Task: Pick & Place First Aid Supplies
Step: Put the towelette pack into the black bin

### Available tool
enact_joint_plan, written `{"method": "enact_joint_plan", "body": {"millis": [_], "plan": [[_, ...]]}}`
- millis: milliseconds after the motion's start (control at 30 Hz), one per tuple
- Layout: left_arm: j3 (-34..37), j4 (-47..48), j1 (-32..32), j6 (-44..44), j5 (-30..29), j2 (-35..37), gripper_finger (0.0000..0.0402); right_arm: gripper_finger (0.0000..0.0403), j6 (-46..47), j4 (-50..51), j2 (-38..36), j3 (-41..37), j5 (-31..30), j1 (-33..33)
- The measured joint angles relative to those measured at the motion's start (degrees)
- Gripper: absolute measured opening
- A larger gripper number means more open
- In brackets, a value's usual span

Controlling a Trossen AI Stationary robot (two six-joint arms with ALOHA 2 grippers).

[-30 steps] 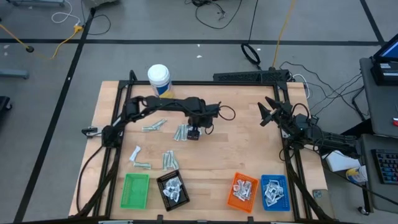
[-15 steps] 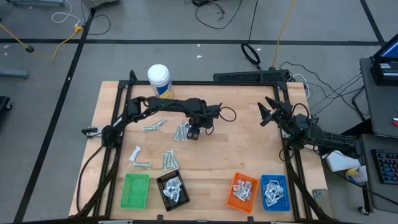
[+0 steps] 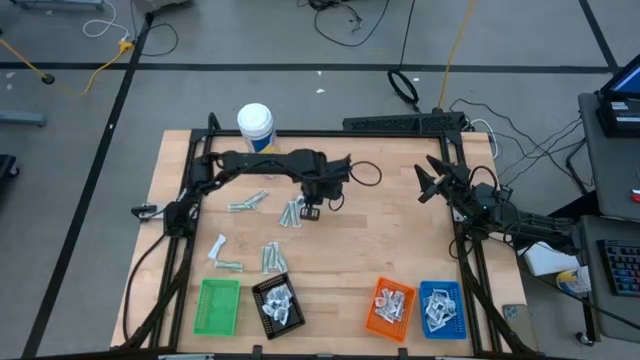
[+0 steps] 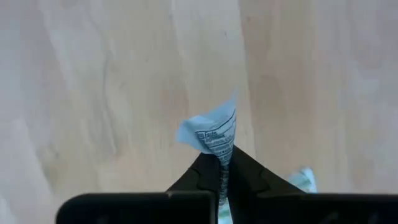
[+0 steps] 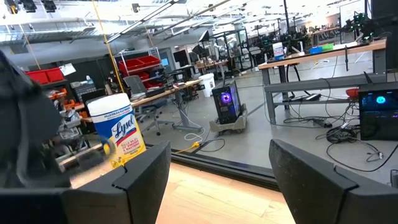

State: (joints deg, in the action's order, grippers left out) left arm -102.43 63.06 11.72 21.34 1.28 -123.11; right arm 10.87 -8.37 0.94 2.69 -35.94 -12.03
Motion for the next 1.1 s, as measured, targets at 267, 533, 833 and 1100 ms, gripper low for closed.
{"method": "enact_joint_plan", "body": {"millis": [267,533,833,1100], "plan": [[0.0,6.0,-1.8,-2.5,0.2,8.1,0.0007,0.0267,0.0,0.0,0.0,0.0,0.0,0.0],[-0.1,12.6,-5.1,-8.6,0.6,11.5,0.0006,0.0267,0.0,0.0,0.0,0.0,0.0,0.0],[-0.1,14.9,-20.1,-21.6,1.9,11.4,0.0006,0.0267,0.0,0.0,0.0,0.0,0.0,0.0],[-0.1,15.1,-33.6,-34.2,4.5,11.4,0.0007,0.0267,0.0,0.0,0.0,0.0,0.0,0.0]]}}
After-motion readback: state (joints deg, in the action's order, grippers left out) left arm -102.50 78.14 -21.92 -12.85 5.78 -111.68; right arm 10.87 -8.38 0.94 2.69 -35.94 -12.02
